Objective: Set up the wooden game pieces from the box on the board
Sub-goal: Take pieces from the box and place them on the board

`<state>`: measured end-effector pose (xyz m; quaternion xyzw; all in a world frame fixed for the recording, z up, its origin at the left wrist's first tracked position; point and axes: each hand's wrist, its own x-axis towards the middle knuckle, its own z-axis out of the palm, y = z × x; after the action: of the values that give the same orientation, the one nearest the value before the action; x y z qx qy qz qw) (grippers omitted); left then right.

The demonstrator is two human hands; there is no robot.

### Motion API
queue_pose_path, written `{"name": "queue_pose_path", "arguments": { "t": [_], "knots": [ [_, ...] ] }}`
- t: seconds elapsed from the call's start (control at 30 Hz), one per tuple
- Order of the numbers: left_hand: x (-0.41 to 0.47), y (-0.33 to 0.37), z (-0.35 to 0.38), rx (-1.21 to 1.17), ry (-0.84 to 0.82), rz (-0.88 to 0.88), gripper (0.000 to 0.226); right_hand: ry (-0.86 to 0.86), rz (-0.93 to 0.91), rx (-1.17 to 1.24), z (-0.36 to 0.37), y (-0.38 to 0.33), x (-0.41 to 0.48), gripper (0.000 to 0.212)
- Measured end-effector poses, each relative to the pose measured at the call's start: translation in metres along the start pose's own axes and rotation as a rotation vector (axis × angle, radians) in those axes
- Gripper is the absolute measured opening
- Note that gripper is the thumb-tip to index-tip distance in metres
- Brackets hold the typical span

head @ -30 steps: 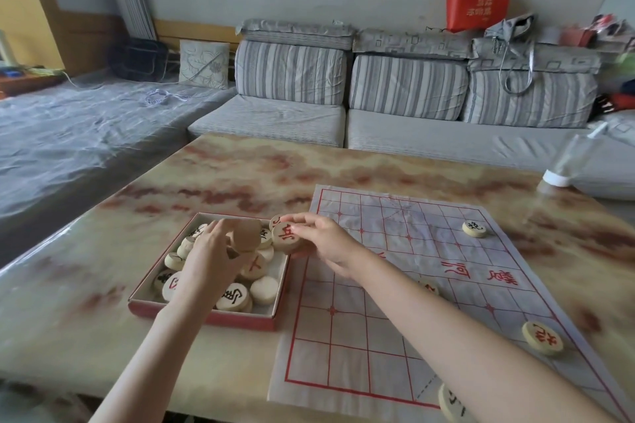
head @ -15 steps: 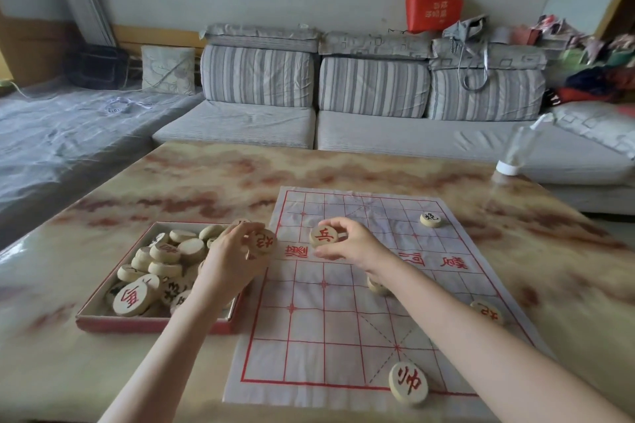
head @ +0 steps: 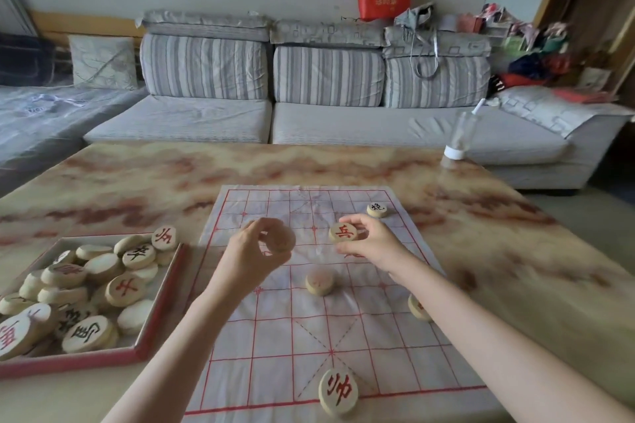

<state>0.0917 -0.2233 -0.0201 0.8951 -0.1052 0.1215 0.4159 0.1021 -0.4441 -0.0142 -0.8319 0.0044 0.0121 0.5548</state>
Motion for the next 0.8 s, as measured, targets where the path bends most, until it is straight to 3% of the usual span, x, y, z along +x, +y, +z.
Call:
{"name": "queue_pose_path", "arguments": {
  "t": [0.47,0.8],
  "knots": [
    [0.018,0.034,0.069,-0.076,-0.138,0.050,0.047,0.307,0.190,-0.104,-0.093,0.074,0.036,0.060],
    [0.018,0.038,0.082,-0.109,-0.179,0.044,0.046,0.280,0.149,-0.184,-0.107,0.080,0.035,0.052]
  ]
}}
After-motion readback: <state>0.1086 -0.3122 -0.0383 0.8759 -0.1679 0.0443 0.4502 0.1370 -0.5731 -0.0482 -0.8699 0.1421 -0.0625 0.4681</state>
